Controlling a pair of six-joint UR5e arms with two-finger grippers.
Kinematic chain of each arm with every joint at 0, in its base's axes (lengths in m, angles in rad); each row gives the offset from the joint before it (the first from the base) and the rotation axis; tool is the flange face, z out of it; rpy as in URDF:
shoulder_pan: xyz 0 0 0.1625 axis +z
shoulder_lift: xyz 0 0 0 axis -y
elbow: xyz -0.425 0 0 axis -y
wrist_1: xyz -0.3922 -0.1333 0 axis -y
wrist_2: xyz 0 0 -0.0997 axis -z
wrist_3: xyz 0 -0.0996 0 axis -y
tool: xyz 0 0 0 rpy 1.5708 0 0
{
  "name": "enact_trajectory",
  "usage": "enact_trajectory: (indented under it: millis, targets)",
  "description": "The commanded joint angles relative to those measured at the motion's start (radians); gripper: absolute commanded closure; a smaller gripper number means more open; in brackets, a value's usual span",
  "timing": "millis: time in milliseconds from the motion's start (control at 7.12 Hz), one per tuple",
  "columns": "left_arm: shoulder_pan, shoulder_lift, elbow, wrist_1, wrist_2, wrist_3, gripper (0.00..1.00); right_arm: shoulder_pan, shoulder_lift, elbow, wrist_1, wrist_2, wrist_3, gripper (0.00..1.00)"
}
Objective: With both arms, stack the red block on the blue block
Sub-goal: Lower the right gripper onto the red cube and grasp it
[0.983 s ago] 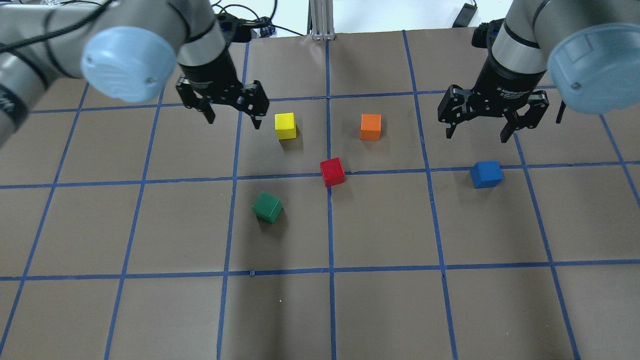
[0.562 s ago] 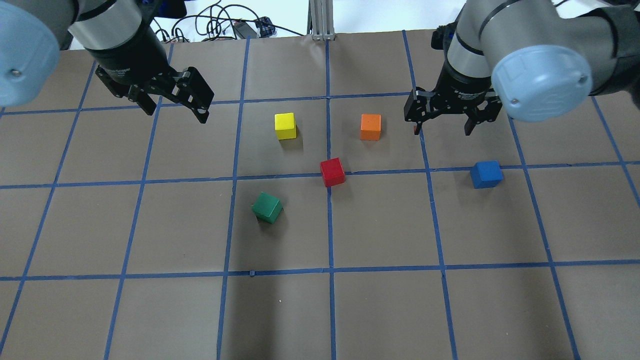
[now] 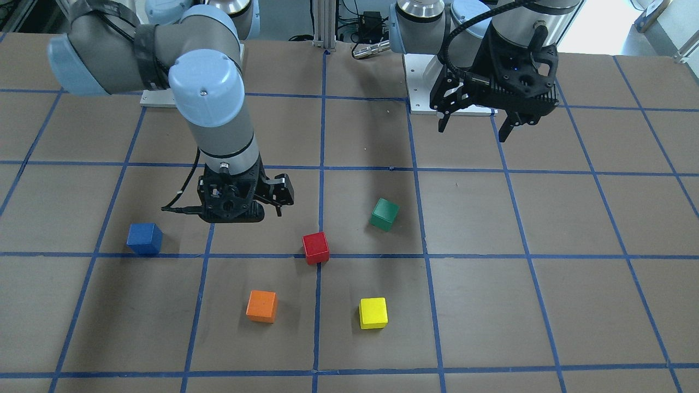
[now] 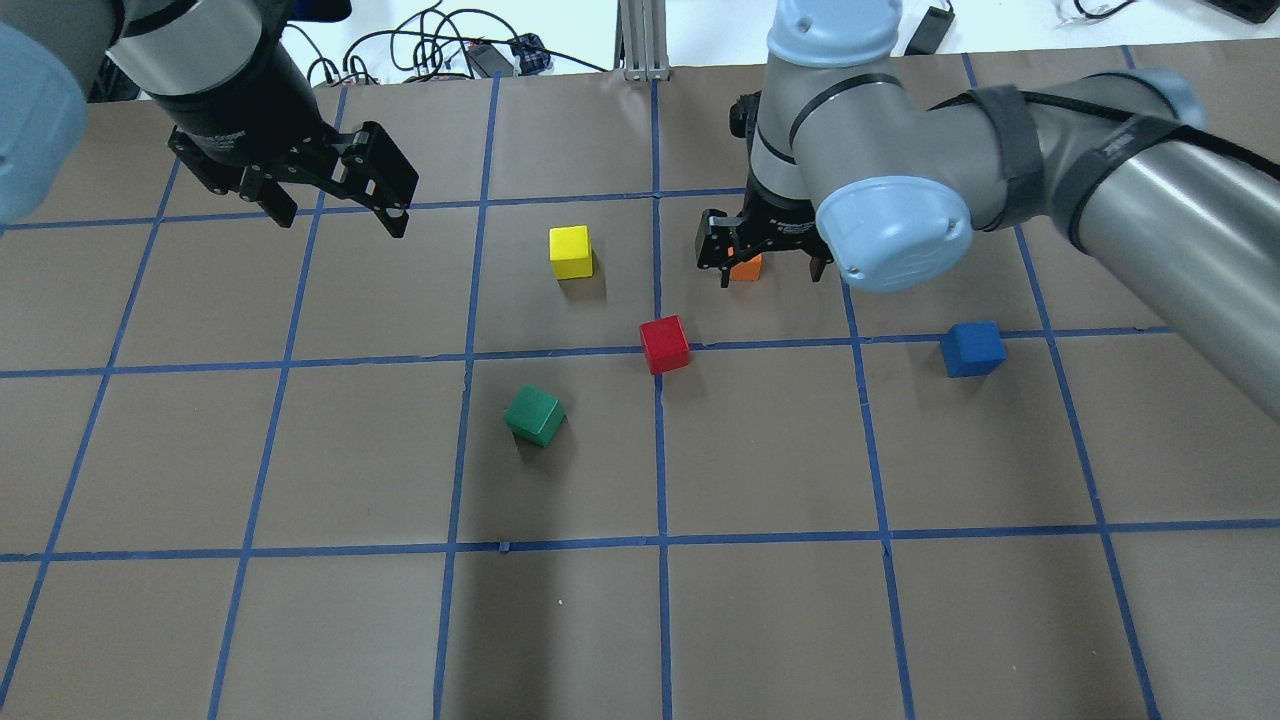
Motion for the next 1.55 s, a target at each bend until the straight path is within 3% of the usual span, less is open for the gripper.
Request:
enact_trajectory:
  millis: [0,562,1264,1405]
  targets:
    - [0.007,-0.015,0.021,-0.008,0.105,-0.072,0.00,0.076,0.107,0.000,-0.122,0.000,0.050,0.00]
    - [-0.004,-0.017,0.009,0.001,0.074,-0.130,0.00,0.119,0.204,0.003,-0.203,0.000,0.045,0.00]
    - [0.004,-0.014,0.007,0.008,0.038,-0.128,0.00,0.145,0.244,0.005,-0.207,0.000,0.050,0.00]
    - [0.004,-0.023,0.022,0.008,0.034,-0.130,0.00,0.145,0.248,0.005,-0.207,0.002,0.048,0.11]
